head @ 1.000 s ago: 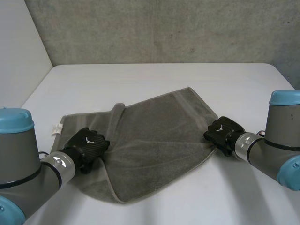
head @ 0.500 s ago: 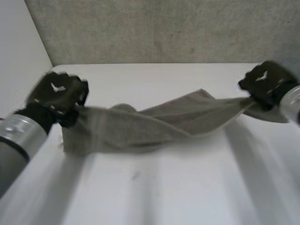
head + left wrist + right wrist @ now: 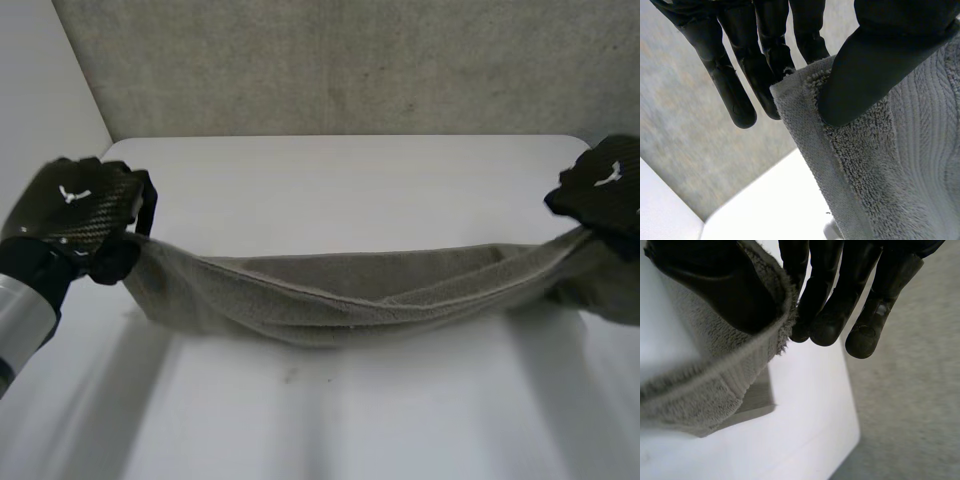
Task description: Fold the towel.
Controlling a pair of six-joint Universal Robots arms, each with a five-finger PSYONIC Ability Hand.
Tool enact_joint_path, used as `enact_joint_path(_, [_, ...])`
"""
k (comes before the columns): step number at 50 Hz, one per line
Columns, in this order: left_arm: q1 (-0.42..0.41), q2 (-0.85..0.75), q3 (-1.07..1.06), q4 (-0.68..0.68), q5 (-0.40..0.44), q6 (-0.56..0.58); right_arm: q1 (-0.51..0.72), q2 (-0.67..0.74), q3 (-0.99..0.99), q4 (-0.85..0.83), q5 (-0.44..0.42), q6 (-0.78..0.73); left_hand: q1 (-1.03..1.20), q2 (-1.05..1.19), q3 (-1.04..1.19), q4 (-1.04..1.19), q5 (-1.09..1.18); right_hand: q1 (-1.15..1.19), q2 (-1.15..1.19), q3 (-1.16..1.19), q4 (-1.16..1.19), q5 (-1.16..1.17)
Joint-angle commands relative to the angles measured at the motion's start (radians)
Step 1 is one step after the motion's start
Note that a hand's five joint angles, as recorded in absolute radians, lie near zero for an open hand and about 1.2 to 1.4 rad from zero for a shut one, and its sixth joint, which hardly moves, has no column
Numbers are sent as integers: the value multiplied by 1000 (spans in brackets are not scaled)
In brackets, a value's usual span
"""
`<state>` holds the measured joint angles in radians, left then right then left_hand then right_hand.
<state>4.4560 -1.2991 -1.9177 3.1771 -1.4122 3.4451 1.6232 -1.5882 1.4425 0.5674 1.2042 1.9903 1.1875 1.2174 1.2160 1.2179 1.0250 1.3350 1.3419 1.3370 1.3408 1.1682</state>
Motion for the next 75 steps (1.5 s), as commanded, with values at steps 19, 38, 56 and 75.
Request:
enact_joint_path(19, [20, -659, 373, 144, -2, -119, 93, 585, -273, -360, 80, -100, 209, 179, 180, 178, 197, 61, 54, 59, 55, 54])
enact_joint_path(38, [-29, -686, 1011, 187, -40, -299, 172, 574, -725, -695, 178, 291, 209, 179, 180, 178, 197, 61, 54, 59, 55, 54])
enact_joint_path(56, [75, -563, 406, 222, -21, -343, 156, 590, -358, -247, 29, 107, 209, 179, 180, 178, 197, 61, 54, 59, 55, 54])
enact_joint_path(75, [155, -549, 195, 334, 27, -348, 155, 699, -117, -524, -8, 287, 209, 179, 180, 178, 197, -236, -243, -238, -242, -244])
